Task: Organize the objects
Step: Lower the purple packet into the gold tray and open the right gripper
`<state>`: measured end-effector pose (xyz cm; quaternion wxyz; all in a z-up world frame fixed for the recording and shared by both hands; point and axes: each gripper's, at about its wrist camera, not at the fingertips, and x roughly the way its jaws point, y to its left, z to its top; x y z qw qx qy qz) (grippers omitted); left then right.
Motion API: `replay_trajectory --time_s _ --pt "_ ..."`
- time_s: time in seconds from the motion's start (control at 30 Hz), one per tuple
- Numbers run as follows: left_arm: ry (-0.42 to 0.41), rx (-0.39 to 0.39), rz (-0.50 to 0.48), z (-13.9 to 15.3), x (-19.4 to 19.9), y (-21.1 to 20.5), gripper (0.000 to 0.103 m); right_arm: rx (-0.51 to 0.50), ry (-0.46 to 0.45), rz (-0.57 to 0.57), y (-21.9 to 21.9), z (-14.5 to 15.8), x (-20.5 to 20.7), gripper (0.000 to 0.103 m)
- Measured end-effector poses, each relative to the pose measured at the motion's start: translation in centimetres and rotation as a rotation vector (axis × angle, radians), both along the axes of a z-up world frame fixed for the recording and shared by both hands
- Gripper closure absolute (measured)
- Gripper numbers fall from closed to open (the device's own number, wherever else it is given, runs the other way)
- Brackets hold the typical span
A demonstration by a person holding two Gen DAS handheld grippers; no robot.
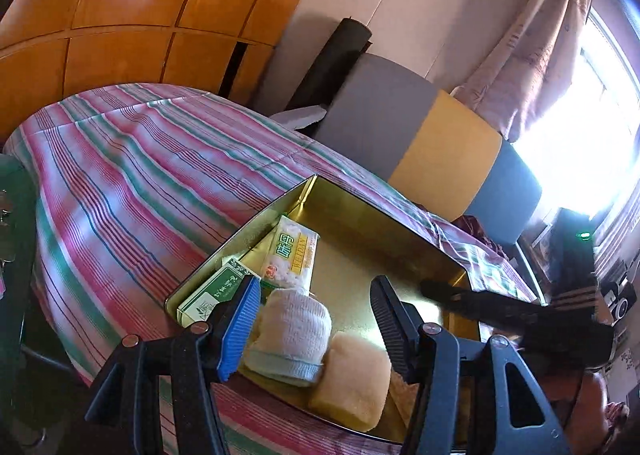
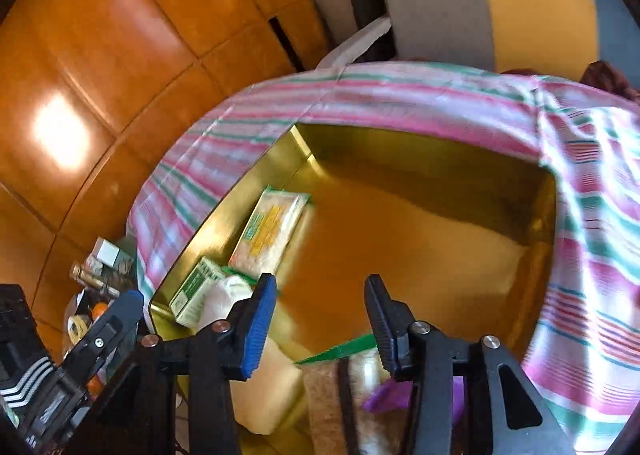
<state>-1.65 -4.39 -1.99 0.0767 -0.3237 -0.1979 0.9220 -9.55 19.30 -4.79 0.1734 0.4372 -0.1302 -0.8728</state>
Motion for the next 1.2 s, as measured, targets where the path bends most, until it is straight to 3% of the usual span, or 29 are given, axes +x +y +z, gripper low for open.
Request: replay_trajectory --time_s 0.33,0.63,1.13,1.2 --pt "-0.002 -0.039 -0.092 -0.4 0.6 2.8 0.045 0.181 0.048 -0.019 1.2 0.8 2.9 0.048" --pt "0.02 -0.082 -0.191 -0.1 1.9 5.6 0.045 0.208 0.084 -0.031 2.2 1.5 5.9 0.047" --pt "-0.005 -0.105 -0.363 -0.2 4.2 10.3 0.045 0.307 0.017 -0.198 11.7 0.1 10.5 0.044" --pt "0.002 -0.109 -0.395 0.0 4.7 11.3 0.039 0.313 -0.011 -0.225 13.5 -0.5 11.3 0.042"
